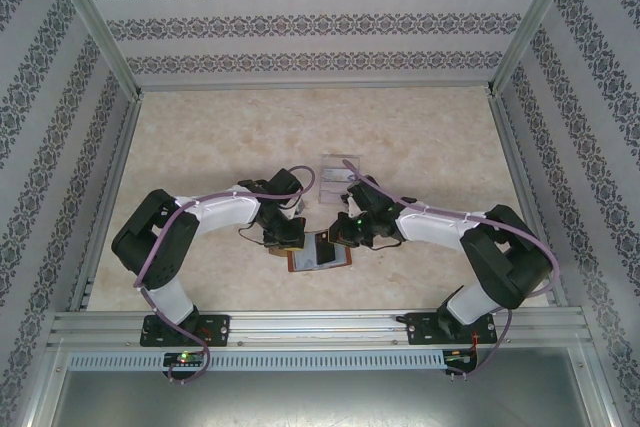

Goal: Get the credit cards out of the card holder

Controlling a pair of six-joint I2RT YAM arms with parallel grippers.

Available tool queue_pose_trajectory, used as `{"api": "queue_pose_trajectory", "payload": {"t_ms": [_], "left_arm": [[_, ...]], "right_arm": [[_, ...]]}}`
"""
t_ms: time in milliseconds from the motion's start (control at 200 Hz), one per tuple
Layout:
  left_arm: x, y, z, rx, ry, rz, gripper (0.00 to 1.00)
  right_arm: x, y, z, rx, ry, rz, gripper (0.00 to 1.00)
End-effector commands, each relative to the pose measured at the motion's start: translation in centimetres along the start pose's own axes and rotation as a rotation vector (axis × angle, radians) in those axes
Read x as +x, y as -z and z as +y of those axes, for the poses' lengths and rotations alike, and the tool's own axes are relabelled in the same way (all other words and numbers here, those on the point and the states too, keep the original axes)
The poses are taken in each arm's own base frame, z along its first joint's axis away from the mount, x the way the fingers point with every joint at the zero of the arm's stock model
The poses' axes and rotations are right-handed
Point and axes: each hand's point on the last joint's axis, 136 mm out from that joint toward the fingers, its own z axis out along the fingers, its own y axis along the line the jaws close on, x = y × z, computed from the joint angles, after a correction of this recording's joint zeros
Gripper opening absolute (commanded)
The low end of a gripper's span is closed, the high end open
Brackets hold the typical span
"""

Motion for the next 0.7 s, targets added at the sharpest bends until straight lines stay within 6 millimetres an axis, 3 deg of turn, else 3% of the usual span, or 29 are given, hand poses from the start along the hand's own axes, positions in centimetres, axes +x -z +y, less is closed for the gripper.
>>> {"api": "queue_pose_trajectory", "payload": {"t_ms": [0,435,694], "left_arm": [[1.1,-0.6,2.3,-0.117,0.005,0.026,0.05],[0.0,1.1,0.9,-0.071,-0.025,-0.062,0.05],[-1.2,2.6,-0.5,-0.044,-0.060,-0.120,0.05]], "right_arm": [[0.4,1.1,-1.7,0.113,0.023,0.005,0.07],[-0.4,3.3,1.6,0.057,0.098,-0.049,0.05],[-1.9,7.1,2.7,0.078,0.251,-0.106,0.03]]}}
